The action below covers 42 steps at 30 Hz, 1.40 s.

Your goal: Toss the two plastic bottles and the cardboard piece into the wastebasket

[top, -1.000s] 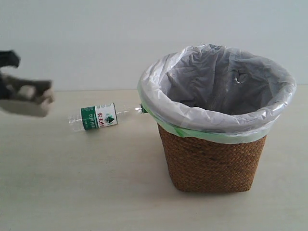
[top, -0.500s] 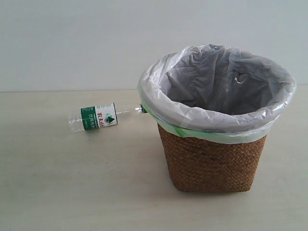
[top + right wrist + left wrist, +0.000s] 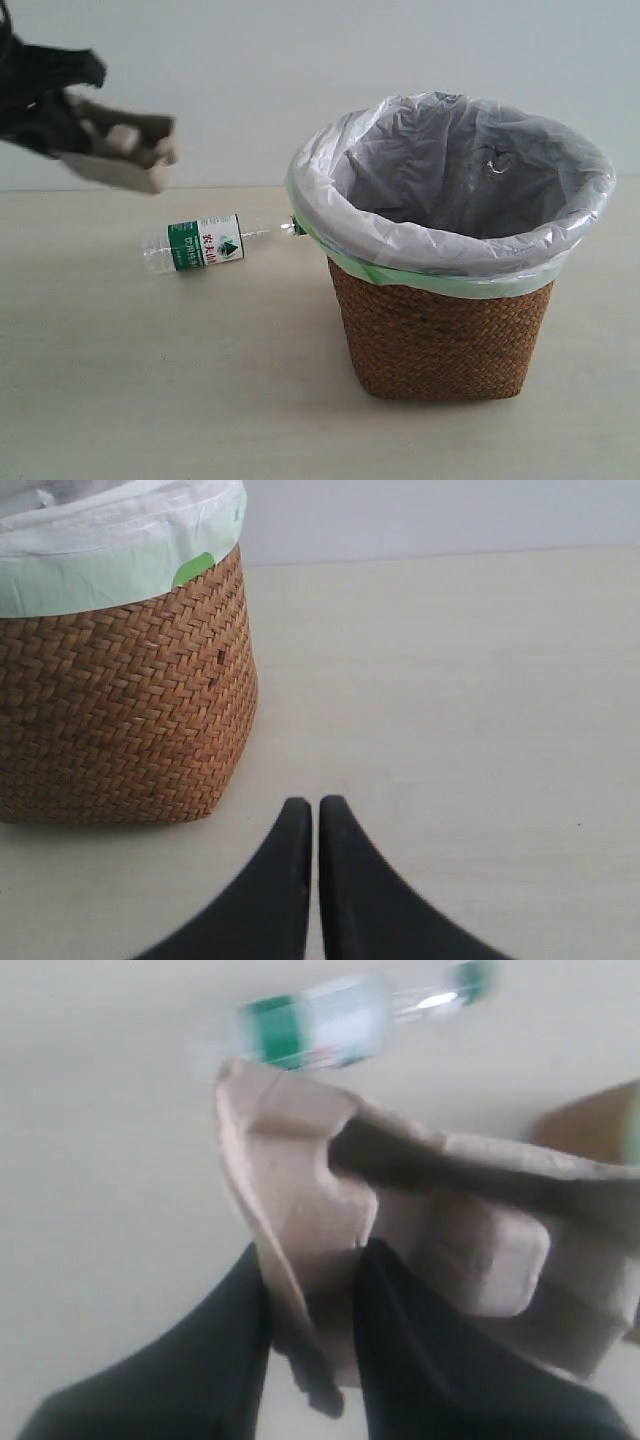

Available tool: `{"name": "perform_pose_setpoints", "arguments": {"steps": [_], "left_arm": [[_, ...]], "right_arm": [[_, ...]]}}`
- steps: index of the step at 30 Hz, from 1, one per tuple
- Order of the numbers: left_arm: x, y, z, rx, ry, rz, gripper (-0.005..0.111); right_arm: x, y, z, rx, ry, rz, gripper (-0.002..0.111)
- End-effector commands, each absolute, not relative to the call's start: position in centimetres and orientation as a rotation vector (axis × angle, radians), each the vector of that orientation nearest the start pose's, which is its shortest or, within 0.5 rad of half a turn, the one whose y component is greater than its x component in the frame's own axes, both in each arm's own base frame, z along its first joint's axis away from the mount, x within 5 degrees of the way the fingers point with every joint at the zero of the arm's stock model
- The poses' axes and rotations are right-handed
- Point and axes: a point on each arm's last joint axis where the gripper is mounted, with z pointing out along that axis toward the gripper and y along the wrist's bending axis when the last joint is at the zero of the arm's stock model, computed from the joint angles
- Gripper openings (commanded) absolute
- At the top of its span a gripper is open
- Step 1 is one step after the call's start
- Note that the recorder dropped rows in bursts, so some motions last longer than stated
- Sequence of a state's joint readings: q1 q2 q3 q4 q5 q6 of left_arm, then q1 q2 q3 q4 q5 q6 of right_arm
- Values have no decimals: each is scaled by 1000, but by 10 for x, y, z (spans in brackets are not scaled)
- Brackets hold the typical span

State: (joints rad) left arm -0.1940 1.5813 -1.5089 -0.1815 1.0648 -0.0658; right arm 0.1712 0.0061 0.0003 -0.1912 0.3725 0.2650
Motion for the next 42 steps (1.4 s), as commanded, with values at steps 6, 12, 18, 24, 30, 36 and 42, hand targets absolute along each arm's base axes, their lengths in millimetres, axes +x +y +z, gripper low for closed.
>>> {"name": "perform_pose_setpoints", "arguments": {"steps": [6, 12, 18, 24, 30, 36, 42], "left_arm": [[346, -165, 448, 262, 1844, -1536, 81], [347, -158, 438, 244, 2004, -1468, 109], [357, -119, 385, 183, 2513, -733, 106], [370, -86, 349, 191, 2720, -142, 105], [392, -88, 307, 419, 2797, -32, 105], [411, -93, 258, 828, 2819, 19, 105], [430, -97, 235, 1061, 2665, 63, 105]], "right_arm": [[53, 3, 180, -28, 1848, 115, 0], [53, 3, 180, -28, 1848, 115, 0], [53, 3, 180, -28, 1848, 115, 0], [53, 3, 180, -28, 1848, 115, 0], [53, 3, 180, -26, 1849, 116, 0], [53, 3, 180, -26, 1849, 116, 0], [53, 3, 180, -26, 1849, 116, 0]]}}
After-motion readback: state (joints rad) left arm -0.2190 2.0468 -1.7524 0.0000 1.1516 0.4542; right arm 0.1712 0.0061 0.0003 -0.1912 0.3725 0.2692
